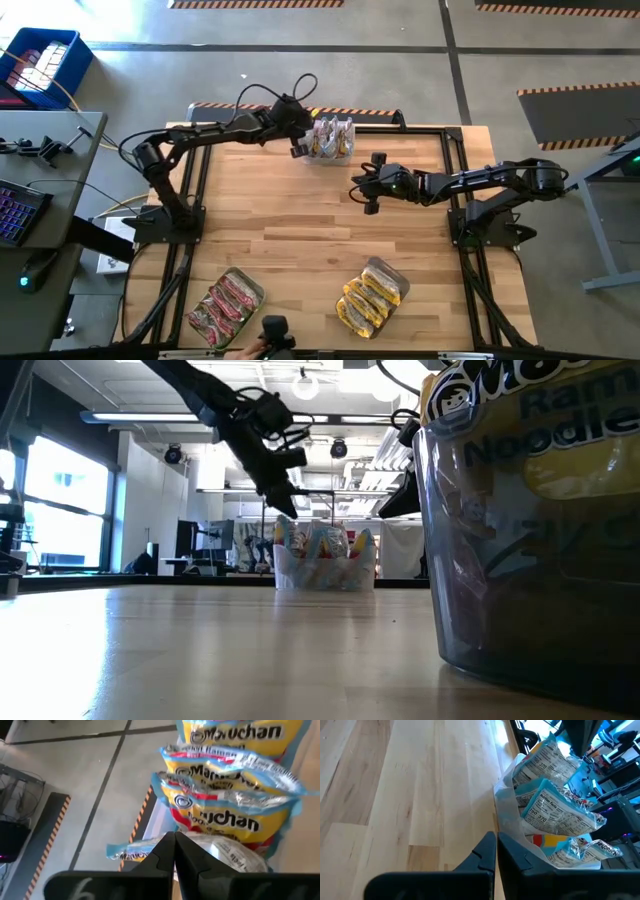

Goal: Sort Maruchan noodles
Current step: Put the light blue noodle pack into the transparent bin

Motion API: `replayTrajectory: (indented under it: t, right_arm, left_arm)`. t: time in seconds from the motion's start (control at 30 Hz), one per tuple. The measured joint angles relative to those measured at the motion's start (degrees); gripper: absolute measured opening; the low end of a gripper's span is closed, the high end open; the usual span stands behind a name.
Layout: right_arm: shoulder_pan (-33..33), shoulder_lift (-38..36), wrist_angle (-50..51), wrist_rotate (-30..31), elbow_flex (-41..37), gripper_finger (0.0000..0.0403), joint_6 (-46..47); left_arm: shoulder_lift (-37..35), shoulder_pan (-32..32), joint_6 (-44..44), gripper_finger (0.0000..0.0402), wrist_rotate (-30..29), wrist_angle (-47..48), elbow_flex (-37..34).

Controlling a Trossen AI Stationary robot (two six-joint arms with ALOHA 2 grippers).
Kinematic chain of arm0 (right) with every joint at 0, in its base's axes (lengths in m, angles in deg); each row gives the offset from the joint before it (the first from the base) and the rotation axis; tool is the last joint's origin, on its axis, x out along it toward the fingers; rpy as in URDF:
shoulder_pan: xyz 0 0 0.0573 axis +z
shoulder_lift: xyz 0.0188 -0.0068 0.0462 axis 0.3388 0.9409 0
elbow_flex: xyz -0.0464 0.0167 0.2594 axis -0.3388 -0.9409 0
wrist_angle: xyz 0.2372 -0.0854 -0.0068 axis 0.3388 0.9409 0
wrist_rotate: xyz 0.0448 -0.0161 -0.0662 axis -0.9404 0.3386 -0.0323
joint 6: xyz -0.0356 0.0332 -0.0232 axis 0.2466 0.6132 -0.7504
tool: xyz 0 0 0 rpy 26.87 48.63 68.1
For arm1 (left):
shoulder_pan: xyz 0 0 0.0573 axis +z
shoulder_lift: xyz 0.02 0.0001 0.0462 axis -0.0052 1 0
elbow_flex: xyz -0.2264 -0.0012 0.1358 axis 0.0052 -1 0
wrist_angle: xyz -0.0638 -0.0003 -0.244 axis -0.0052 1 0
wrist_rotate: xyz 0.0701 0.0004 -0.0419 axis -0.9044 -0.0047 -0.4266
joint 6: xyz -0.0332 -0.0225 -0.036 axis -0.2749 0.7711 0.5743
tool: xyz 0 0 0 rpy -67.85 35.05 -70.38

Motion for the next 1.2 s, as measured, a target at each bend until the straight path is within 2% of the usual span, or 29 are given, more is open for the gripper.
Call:
replayTrajectory:
  t: [0.27, 0.53, 0.83, 1.2]
  right_arm:
    - [0.00, 0.00, -0.31, -2.63, 0.00, 0.0000, 1.13]
    - [-0.02, 0.00, -0.31, -2.61, 0.00, 0.0000, 2.76]
    - [-0.02, 0.00, -0.28, -2.61, 0.00, 0.0000, 2.75]
    - [-0.02, 0.00, -0.32, -2.61, 0.00, 0.0000, 2.97]
  left_arm:
    - [1.78, 1.41, 2.07, 0.0000, 1.85, -0.78, 0.01]
    - [4.97, 1.25, 2.05, 0.0000, 2.50, -0.87, 0.00]
    - [-2.01, -1.46, 1.48, 0.0000, 3.26, 1.81, 0.02]
    - [1.87, -3.18, 1.07, 0.0000, -0.90, 3.89, 0.02]
